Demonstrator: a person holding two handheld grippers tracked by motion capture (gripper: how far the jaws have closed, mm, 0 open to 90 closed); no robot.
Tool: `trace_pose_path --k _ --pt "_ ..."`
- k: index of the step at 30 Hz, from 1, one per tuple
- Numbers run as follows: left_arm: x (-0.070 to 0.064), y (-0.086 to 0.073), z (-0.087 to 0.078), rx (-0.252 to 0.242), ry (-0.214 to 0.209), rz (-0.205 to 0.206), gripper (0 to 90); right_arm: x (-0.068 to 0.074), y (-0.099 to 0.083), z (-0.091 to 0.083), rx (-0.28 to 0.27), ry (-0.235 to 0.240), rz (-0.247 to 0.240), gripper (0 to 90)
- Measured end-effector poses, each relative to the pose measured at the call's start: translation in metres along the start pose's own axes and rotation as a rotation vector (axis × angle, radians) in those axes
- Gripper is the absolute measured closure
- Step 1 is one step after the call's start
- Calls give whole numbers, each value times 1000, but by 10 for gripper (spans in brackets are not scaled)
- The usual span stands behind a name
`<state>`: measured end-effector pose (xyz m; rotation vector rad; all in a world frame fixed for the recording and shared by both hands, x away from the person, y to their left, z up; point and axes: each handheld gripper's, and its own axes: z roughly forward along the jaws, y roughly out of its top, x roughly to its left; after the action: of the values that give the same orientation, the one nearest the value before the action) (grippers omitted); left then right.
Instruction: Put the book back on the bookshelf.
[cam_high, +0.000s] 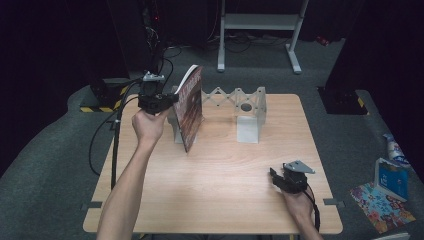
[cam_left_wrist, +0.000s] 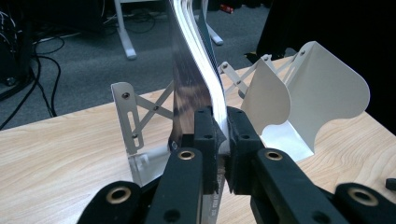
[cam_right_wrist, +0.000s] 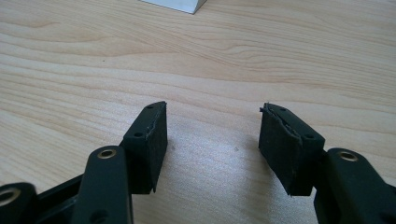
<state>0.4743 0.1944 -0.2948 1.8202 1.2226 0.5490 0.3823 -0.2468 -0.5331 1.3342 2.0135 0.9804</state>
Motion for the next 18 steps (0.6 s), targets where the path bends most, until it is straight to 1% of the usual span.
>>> trace_pose_path --k 1,5,12,13,18 --pt "0 0 1 -2 0 -7 845 0 0 0 0 -1 -1 420" --pt "4 0 1 1 3 -4 844 0 0 0 2 1 2 420" --pt "7 -2 0 2 0 -19 843 0 0 0 1 3 3 419" --pt "10 -3 -1 1 -3 -34 842 0 0 0 2 3 2 420" --pt "15 -7 -3 1 8 -39 841 0 0 0 2 4 3 420"
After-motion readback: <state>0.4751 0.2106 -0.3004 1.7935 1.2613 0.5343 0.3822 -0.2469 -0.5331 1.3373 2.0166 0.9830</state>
